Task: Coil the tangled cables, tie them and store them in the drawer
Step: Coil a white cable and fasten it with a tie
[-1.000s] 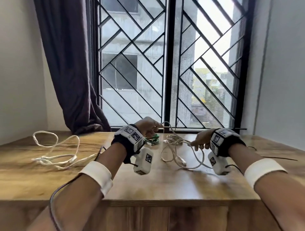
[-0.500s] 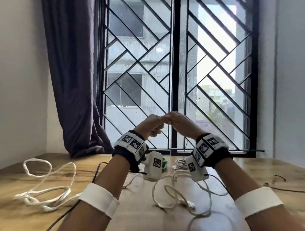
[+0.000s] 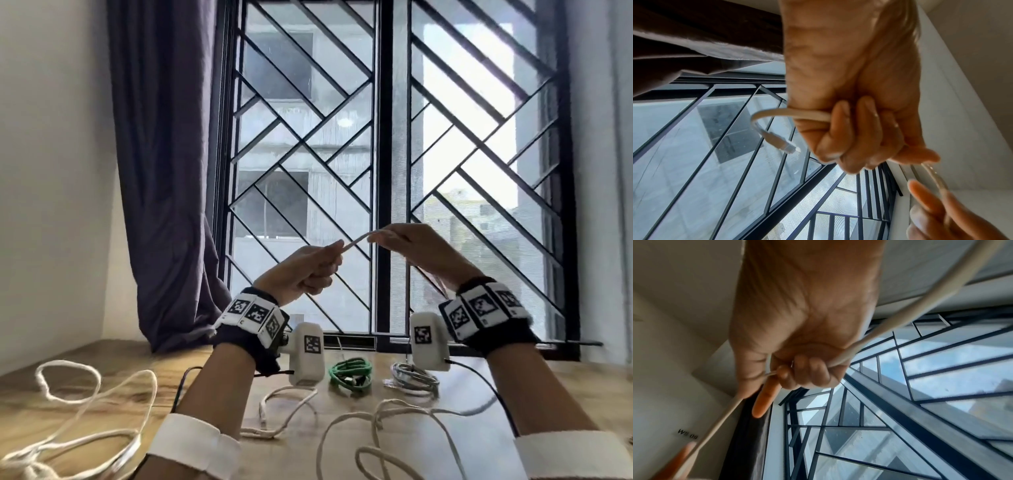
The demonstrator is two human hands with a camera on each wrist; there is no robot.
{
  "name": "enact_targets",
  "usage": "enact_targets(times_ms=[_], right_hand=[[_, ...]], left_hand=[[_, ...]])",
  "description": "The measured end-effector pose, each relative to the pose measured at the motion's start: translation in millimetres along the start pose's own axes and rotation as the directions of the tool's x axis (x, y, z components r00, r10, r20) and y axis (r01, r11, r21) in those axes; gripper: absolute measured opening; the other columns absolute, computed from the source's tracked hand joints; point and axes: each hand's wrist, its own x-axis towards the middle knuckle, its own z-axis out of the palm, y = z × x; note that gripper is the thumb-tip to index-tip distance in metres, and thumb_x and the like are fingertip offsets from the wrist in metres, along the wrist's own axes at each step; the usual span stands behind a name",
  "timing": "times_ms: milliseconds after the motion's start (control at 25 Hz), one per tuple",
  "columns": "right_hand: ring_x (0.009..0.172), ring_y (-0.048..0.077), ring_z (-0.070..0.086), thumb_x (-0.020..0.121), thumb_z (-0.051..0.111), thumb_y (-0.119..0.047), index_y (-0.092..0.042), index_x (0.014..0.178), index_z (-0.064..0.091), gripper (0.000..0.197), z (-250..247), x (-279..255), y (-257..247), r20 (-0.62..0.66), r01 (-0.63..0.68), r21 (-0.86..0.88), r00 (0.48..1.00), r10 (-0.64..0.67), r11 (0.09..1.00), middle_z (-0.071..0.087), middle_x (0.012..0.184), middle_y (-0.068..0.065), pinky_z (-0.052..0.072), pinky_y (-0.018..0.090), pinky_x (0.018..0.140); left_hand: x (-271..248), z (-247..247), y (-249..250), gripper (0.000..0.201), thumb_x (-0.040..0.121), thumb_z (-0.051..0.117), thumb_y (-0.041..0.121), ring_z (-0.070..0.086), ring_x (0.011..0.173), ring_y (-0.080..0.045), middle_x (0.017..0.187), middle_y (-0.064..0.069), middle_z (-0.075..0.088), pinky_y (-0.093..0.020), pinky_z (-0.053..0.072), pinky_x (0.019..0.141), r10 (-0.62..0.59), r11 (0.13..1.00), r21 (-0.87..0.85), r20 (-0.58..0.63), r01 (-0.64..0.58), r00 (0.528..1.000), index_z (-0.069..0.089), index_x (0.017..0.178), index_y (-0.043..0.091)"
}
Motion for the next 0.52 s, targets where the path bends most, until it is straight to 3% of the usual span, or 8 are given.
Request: enact_targets(times_ms=[80, 160, 240, 360, 440, 520], right_hand=[[0.037, 0.002, 0.031, 0.092, 0.054, -0.031, -0.017, 0.078, 0.069, 0.025, 1, -2, 6, 0.043, -0.070, 0.043, 0.997, 0.068, 0.997, 0.037, 0.053, -0.003, 0.025, 0.011, 0.040], [0.038, 0.003, 0.024, 0.095, 0.050, -0.030, -0.022, 0.070, 0.065, 0.030, 9, 1, 13, -0.029, -0.065, 0.088, 0.997, 0.068, 0.994, 0.026, 0.050, -0.003, 0.022, 0.016, 0.041], [0.041, 0.006, 0.028, 0.095, 0.049, -0.034, -0.025, 0.063, 0.060, 0.036, 14, 7, 19, -0.198, -0.098, 0.026, 0.975, 0.101, 0.995, 0.029, 0.048, -0.005, 0.025, 0.024, 0.047], [0.056, 0.015, 0.042, 0.096, 0.044, -0.040, -0.021, 0.069, 0.059, 0.036, 3, 12, 28, -0.482, -0.278, -0.007, 0.842, 0.241, 0.960, 0.042, 0.054, -0.007, 0.032, 0.029, 0.062], [0.068, 0.019, 0.047, 0.097, 0.042, -0.039, -0.022, 0.079, 0.062, 0.032, -8, 7, 40, -0.510, -0.320, 0.007, 0.814, 0.279, 0.947, 0.047, 0.060, -0.008, 0.034, 0.030, 0.068], [0.068, 0.022, 0.049, 0.098, 0.041, -0.033, -0.025, 0.080, 0.059, 0.027, -5, 1, 48, -0.408, -0.341, -0.066, 0.867, 0.287, 0.938, 0.051, 0.064, -0.003, 0.035, 0.030, 0.065]], left_hand=[[-1, -4, -4, 0.033, 0.085, 0.052, 0.047, 0.020, 0.037, -0.002, 0.050, 0.010, 0.027, -0.016, 0.011, 0.037, -0.041, 0.991, -0.127, -0.004, 0.040, 0.999, 0.045, 0.063, 0.023], [2, -4, -10, 0.034, 0.086, 0.049, 0.047, 0.021, 0.034, -0.001, 0.046, 0.011, 0.027, -0.016, 0.009, 0.036, -0.080, 0.967, -0.242, 0.009, 0.080, 0.997, 0.038, 0.066, 0.022], [5, 0, -10, 0.034, 0.090, 0.044, 0.044, 0.022, 0.032, 0.000, 0.044, 0.011, 0.027, -0.016, 0.007, 0.036, -0.098, 0.942, -0.316, 0.069, 0.115, 0.993, 0.033, 0.067, 0.023], [4, 3, -2, 0.035, 0.090, 0.043, 0.041, 0.017, 0.033, -0.002, 0.042, 0.011, 0.024, -0.017, 0.008, 0.035, -0.072, 0.913, -0.381, 0.198, 0.144, 0.978, 0.037, 0.062, 0.022], [3, 3, 4, 0.041, 0.092, 0.040, 0.039, 0.011, 0.036, -0.005, 0.044, 0.009, 0.018, -0.017, 0.013, 0.031, -0.022, 0.885, -0.447, 0.234, 0.128, 0.972, 0.042, 0.056, 0.021], [3, 5, 10, 0.043, 0.092, 0.037, 0.038, 0.011, 0.036, -0.006, 0.041, 0.008, 0.021, -0.017, 0.020, 0.029, 0.064, 0.829, -0.555, 0.210, 0.065, 0.976, 0.046, 0.054, 0.020]])
